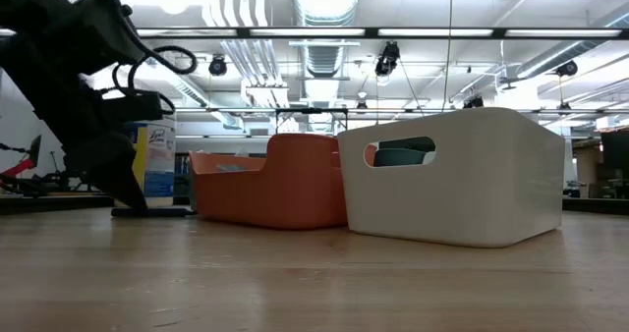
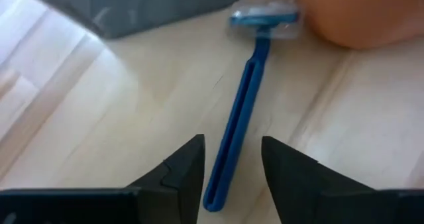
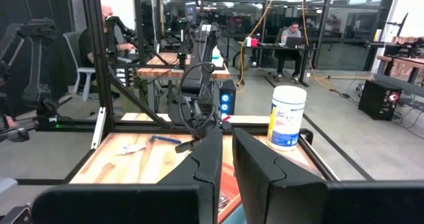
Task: Pick & Place Travel size toiletries
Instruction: Put the blue razor into the white bin
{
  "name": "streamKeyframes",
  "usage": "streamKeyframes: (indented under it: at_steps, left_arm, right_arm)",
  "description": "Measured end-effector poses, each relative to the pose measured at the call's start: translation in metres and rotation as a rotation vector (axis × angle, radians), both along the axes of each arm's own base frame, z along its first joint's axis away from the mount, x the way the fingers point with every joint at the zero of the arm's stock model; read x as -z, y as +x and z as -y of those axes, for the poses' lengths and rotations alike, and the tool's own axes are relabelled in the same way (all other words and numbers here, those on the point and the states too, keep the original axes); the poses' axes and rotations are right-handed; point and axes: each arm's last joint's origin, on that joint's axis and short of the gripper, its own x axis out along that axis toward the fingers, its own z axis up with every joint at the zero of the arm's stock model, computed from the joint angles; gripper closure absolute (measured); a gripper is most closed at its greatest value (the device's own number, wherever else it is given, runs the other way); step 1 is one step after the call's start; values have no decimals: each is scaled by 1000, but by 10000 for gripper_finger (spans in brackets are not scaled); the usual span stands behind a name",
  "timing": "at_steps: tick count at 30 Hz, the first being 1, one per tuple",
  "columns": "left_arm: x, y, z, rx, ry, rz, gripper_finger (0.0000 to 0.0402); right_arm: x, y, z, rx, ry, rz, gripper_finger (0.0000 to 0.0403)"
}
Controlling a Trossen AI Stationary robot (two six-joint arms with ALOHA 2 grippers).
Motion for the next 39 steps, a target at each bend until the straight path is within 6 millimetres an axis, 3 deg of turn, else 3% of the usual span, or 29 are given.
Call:
streamKeyframes:
  at_steps: [11,23,33,39]
  left_arm:
    - [24,-15,-4,-121,-62,16,263]
    - [25,-13,-2,-78,-101,27,375]
    - [12,-8,0,-60,-103,68,361]
    - [2,-15,0,-63,-157,48,369]
  right_arm:
    - [0,0,0,0,1,0,369]
    - [0,0,0,0,0,0,369]
    - [0,0,0,0,0,0,369]
    - [0,0,0,0,1,0,369]
